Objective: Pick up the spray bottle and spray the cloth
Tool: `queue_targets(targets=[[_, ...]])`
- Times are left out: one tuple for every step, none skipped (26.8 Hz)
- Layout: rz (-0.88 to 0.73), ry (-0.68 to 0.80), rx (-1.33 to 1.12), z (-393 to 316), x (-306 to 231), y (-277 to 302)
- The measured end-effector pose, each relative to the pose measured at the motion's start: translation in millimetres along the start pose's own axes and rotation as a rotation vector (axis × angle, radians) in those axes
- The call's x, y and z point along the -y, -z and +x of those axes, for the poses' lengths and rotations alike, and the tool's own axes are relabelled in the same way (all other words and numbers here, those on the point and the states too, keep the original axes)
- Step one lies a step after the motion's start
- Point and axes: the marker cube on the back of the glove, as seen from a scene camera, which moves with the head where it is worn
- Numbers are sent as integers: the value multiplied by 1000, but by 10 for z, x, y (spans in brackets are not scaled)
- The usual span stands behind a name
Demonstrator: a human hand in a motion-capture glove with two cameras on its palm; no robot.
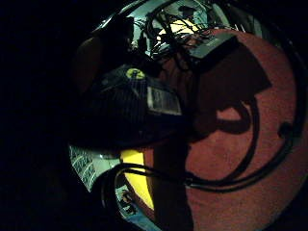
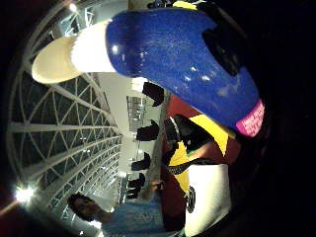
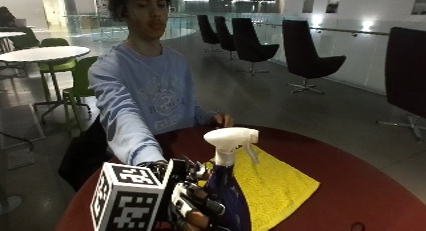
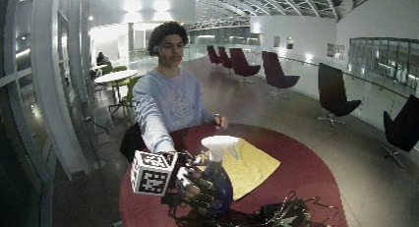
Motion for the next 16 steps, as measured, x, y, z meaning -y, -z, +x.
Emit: queue_targets(targets=[[8,2,11,18,7,-34],[17,4,18,36,13,-61],[26,8,21,53,17,-83],[34,11,23,67,19,-100],[42,15,23,79,19,-113],[49,18,24,87,20,-122],[56,20,26,91,20,-129],[63,21,26,93,21,-132],[70,21,25,92,22,-134],[78,21,22,89,22,-135],[89,21,17,86,21,-135],[101,23,11,82,19,-136],[114,26,4,79,17,-136],[128,31,-1,77,13,-137],[143,37,-5,76,10,-138],[157,42,-8,75,8,-139]])
